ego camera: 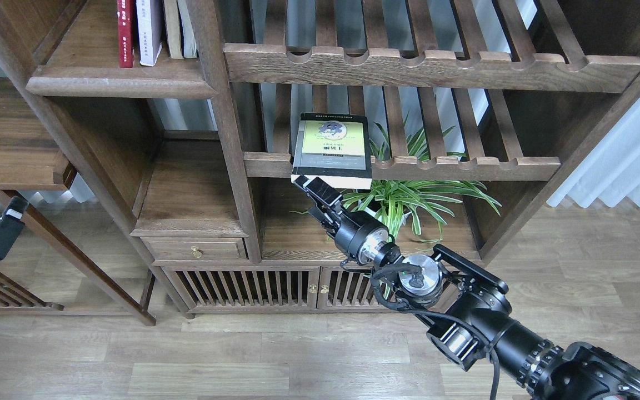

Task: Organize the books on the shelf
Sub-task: 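Grasp the green-covered book with the right gripper and pull it off the shelf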

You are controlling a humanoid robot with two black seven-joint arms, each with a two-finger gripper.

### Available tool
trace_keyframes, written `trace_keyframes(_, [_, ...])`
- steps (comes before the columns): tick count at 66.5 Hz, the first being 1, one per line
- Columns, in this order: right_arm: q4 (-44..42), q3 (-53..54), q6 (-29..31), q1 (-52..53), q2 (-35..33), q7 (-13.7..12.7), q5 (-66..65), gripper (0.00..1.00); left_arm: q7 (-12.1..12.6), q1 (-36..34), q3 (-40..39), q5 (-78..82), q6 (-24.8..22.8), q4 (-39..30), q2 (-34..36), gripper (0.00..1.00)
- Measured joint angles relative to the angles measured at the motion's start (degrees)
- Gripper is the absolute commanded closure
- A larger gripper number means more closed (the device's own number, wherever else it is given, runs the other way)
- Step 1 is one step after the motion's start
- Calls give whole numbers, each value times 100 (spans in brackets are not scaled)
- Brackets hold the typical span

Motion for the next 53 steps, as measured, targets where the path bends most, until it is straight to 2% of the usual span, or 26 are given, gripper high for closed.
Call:
trace_keyframes(13, [-52, 29, -182, 207, 1, 285, 300, 5, 1, -29, 11, 0, 0, -5, -4, 0])
trace_keyframes(18, [-89, 62, -309, 280, 0, 340, 424, 9, 1, -29, 9, 0, 0, -5, -1, 0])
trace_keyframes(20, [-104, 74, -396, 309, 0, 356, 502, 17, 1, -29, 3, 0, 0, -5, 2, 0])
trace_keyframes(24, [-107, 76, -427, 311, 0, 359, 534, 20, 1, -29, 3, 0, 0, -5, 2, 0])
trace_keyframes(35, [-112, 86, -447, 321, 0, 442, 715, 36, -3, -29, -18, 0, 0, -6, 6, 0])
trace_keyframes(39, [-116, 87, -448, 322, 0, 500, 766, 45, -5, -29, -25, 0, 0, -6, 6, 0])
trace_keyframes(40, [-116, 87, -448, 322, 0, 510, 772, 50, -6, -30, -26, 0, 0, -6, 6, 0])
trace_keyframes(49, [-164, 136, -448, 323, 0, 560, 792, 60, -8, -29, -33, 0, 0, -6, 7, 0])
trace_keyframes(53, [-201, 187, -448, 323, 0, 587, 793, 70, -12, -30, -38, 0, 0, -6, 7, 0])
